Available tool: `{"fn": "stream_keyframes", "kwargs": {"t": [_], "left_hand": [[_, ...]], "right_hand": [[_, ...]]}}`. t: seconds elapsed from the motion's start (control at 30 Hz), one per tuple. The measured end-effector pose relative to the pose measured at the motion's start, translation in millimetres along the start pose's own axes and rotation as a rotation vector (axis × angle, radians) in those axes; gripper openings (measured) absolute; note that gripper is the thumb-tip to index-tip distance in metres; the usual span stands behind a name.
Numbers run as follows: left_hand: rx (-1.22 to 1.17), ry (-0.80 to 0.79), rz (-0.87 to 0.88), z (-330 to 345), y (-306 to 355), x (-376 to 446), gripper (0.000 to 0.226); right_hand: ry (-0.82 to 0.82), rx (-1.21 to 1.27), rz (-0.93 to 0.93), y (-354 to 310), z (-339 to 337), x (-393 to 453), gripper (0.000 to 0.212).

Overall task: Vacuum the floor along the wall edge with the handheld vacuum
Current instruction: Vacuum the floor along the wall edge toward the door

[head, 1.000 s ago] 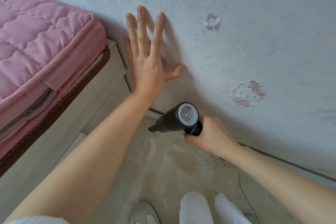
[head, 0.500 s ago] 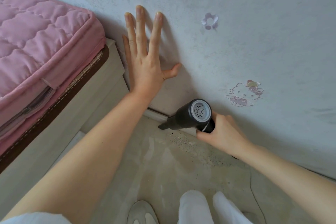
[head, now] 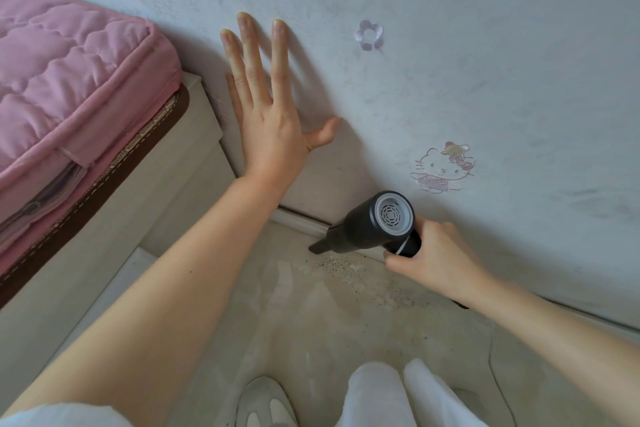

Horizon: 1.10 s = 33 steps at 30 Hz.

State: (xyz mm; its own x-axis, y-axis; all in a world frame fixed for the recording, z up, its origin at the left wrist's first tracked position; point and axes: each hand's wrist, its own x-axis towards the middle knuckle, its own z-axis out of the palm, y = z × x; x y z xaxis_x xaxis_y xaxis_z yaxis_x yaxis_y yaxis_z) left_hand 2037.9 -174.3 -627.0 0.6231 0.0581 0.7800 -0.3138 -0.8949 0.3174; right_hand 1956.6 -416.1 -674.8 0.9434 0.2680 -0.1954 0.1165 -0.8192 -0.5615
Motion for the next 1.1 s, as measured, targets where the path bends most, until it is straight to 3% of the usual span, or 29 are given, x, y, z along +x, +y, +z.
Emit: {"fn": "stream_keyframes", "kwargs": {"t": [0.17, 0.37, 1.1], "left_hand": [[0.021, -0.053, -0.041, -2, 5, -1, 0.12], [0.037, -0.111, -0.066, -5, 0, -4, 0.112], [0.017, -0.084, -0.051, -9, 0, -4, 0.115]], "right_hand": [[0.024, 0.014, 0.005, 5, 3, -2, 0.022], [0.027, 0.045, -0.006, 0, 11, -6, 0.025], [0.043, 0.049, 0.048, 9, 2, 1, 0.024]]}}
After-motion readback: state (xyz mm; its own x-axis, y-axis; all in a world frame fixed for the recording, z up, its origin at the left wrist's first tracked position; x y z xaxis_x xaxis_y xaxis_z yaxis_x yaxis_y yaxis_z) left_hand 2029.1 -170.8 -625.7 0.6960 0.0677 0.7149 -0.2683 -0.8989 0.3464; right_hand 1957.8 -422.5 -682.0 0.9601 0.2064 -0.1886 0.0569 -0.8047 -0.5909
